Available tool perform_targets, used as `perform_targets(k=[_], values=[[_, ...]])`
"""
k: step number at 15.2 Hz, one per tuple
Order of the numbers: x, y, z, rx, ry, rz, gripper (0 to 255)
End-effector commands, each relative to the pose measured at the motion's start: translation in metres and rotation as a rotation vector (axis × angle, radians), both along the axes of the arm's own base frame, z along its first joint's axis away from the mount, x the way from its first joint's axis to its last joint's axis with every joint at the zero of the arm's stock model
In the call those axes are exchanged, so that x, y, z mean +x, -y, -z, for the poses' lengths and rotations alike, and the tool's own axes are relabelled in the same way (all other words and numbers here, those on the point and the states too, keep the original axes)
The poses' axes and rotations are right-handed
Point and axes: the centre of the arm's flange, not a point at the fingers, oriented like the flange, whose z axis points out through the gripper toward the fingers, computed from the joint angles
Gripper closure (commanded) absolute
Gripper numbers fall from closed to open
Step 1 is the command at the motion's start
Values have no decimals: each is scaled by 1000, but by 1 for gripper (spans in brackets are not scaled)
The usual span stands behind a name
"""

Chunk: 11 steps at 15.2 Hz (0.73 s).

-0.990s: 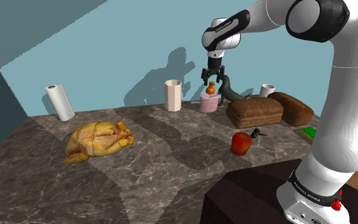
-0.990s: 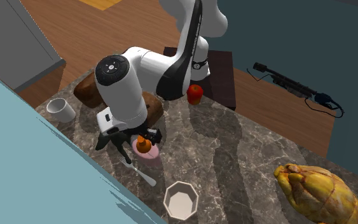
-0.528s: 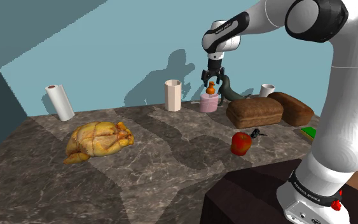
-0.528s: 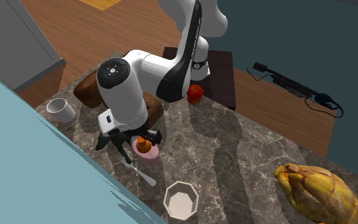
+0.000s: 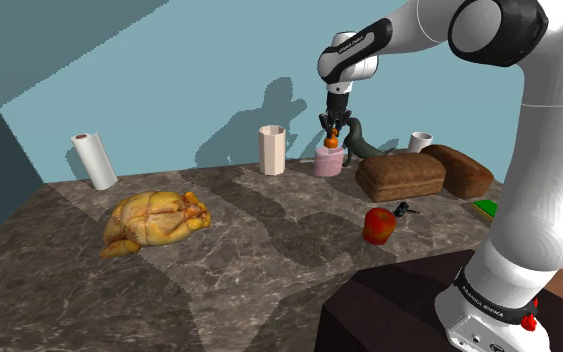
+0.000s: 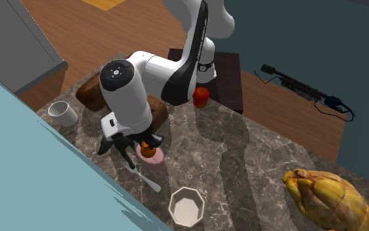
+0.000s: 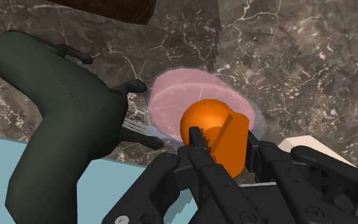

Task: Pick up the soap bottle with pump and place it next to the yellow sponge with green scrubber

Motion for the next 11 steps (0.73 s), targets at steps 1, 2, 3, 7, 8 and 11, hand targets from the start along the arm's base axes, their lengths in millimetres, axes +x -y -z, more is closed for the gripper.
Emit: perform_targets(k=[1, 2, 3, 7, 8, 11], values=[[0, 0, 1, 0, -2, 0, 255], [0, 0, 1, 0, -2, 0, 255], [0, 0, 1, 0, -1, 0, 255], [0, 0, -20, 0, -1, 0, 255], [0, 0, -26, 0, -1, 0, 255], [0, 0, -42, 0, -1, 0, 255]])
